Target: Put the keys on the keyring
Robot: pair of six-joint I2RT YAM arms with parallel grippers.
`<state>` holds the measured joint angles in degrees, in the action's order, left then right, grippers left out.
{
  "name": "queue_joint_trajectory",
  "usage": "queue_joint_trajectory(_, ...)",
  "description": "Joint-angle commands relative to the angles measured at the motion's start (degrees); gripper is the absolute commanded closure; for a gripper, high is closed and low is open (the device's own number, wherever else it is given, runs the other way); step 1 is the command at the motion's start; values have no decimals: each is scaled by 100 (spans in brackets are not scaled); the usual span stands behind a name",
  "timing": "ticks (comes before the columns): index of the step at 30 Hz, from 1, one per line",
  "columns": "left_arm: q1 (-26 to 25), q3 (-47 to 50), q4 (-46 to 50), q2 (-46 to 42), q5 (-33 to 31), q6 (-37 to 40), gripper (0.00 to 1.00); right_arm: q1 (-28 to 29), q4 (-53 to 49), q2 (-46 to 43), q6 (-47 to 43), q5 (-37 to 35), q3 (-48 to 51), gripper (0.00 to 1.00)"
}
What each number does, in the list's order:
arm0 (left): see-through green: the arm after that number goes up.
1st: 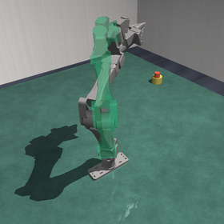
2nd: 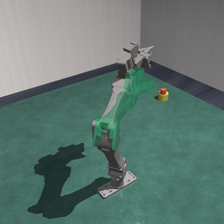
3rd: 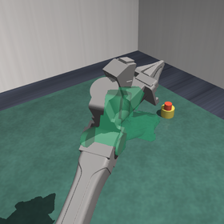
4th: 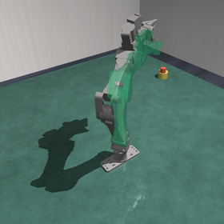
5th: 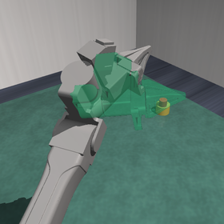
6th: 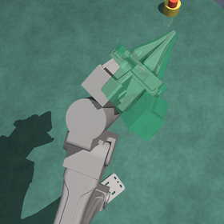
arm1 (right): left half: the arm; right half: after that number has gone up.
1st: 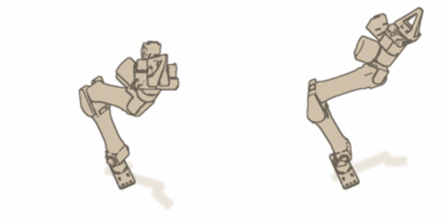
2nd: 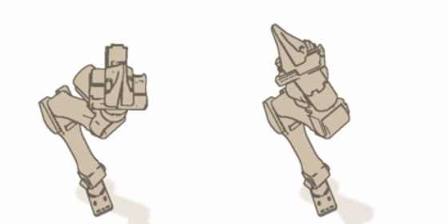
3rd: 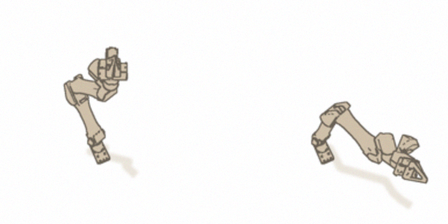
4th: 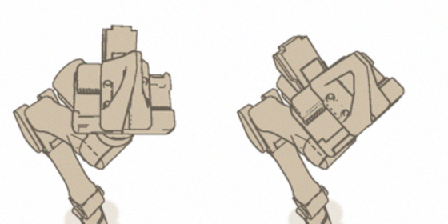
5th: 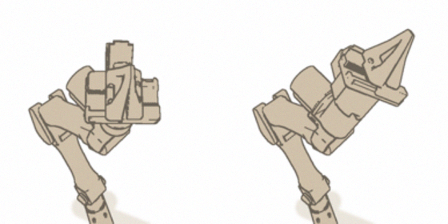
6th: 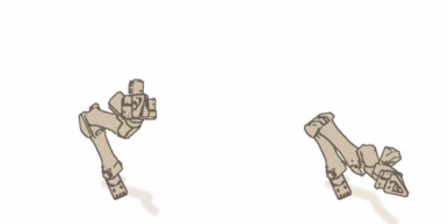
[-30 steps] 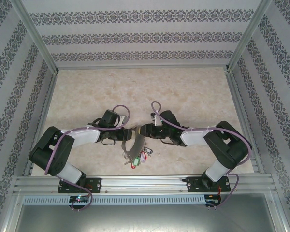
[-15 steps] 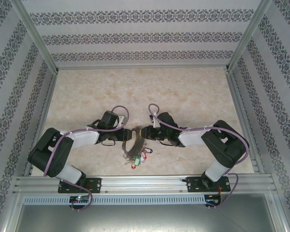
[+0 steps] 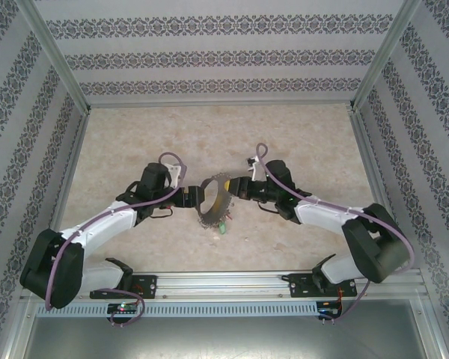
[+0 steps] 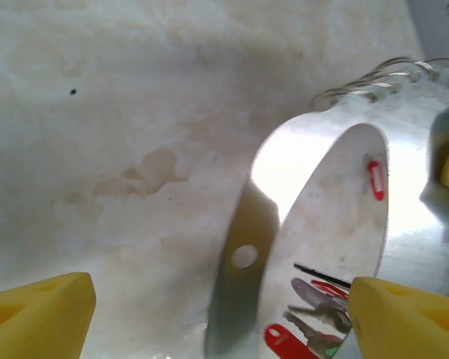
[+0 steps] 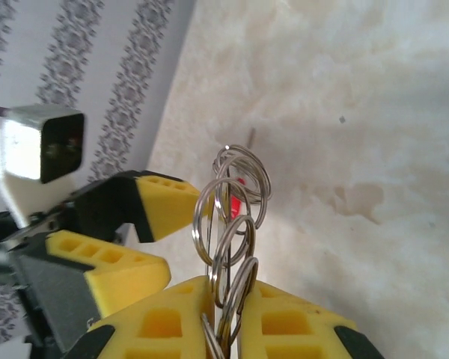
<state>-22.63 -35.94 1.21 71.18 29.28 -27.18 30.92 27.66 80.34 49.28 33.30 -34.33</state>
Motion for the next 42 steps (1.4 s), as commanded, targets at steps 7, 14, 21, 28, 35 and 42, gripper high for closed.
queue_joint_trajectory(7,558,-752,-570,89,2406,-391,17,-496,305,-891,191,832,-230,93)
queue_joint_trajectory(14,574,-1107,-883,422,2719,-722,34,-525,555,-982,454,1037,-551,93)
queue_joint_trajectory(21,576,-1157,-1137,321,2756,-953,52,-534,554,-1046,453,959,-617,93)
queue_joint_trajectory(28,578,-1334,-904,32,2738,-851,94,-534,549,-905,371,832,-566,84)
queue_joint_trajectory(35,580,-1983,579,-463,2293,431,100,-717,73,-1257,44,581,-456,42)
queue_joint_trajectory(42,573,-2929,2242,-720,2249,2626,100,-1120,-1048,-2788,-891,-1104,43,17)
